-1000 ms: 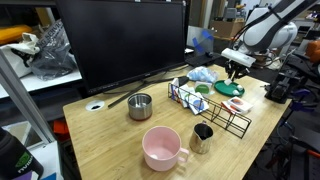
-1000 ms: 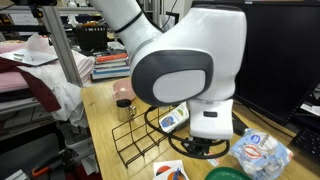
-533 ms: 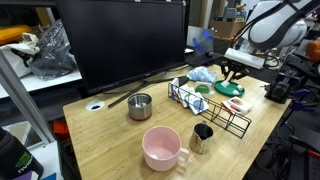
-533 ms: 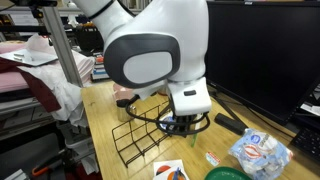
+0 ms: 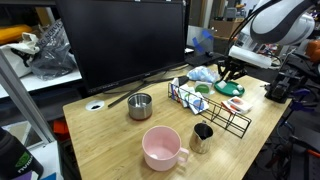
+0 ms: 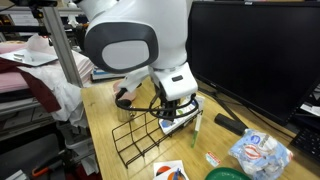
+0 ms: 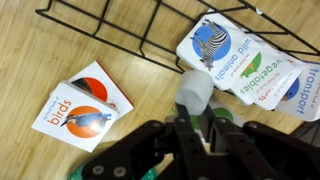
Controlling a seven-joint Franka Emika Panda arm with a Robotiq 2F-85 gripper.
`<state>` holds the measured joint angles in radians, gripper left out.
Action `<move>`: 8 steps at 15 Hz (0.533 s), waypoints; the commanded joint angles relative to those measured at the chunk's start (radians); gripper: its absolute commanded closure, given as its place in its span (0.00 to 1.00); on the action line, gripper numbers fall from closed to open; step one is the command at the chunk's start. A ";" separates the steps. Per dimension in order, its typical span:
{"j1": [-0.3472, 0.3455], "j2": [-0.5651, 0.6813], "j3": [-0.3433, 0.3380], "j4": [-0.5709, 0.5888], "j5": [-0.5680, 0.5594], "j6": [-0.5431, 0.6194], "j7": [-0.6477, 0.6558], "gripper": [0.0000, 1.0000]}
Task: Take a marshmallow from the green plate and put it in the silver cup
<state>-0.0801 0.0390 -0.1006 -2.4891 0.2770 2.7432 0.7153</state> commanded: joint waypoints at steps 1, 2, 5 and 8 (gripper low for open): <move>-0.001 0.002 -0.001 0.002 0.001 -0.002 -0.002 0.83; -0.001 0.004 -0.001 0.002 0.001 -0.002 -0.002 0.83; -0.001 0.004 -0.001 0.002 0.001 -0.002 -0.002 0.96; 0.026 -0.034 0.027 -0.022 -0.012 0.004 -0.026 0.96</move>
<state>-0.0728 0.0401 -0.0931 -2.4894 0.2769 2.7432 0.7096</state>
